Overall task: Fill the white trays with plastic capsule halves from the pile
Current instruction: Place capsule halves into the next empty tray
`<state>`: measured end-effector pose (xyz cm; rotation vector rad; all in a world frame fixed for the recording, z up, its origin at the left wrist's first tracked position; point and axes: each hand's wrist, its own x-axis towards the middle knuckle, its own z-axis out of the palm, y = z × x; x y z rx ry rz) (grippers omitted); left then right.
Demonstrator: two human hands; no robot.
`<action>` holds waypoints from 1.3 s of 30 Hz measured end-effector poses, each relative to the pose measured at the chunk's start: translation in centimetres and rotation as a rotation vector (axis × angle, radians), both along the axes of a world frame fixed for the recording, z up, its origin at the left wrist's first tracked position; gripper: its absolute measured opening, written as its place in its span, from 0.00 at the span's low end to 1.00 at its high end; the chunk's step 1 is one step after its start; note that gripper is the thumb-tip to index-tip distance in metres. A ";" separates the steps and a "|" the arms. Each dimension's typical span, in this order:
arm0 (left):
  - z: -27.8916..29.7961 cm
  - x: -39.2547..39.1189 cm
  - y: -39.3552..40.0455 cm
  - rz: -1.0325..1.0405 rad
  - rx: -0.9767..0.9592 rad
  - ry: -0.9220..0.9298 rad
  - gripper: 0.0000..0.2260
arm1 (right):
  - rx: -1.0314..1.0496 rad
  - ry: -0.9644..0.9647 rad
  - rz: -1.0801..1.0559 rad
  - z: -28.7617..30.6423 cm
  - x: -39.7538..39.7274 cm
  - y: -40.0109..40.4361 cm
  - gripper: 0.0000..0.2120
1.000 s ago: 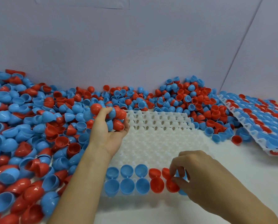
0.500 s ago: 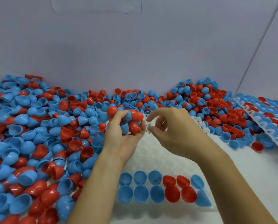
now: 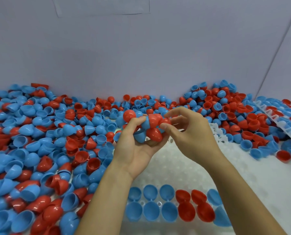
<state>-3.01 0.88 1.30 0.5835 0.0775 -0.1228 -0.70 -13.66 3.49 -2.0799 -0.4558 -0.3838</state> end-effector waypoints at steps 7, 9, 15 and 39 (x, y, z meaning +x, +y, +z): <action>-0.3 0.2 -0.4 0.030 0.047 0.003 0.23 | 0.051 0.013 0.031 -0.5 0.2 -0.4 0.14; -0.4 0.2 -0.4 0.071 0.076 0.027 0.22 | 0.043 -0.012 0.018 -0.6 0.2 -0.5 0.15; -0.5 0.3 0.1 0.152 0.063 0.073 0.11 | 0.129 -0.031 0.028 -0.5 0.4 -0.8 0.15; -0.5 0.7 -0.8 0.268 0.262 -0.053 0.18 | -0.048 -0.024 -0.006 -1.6 -0.9 1.7 0.06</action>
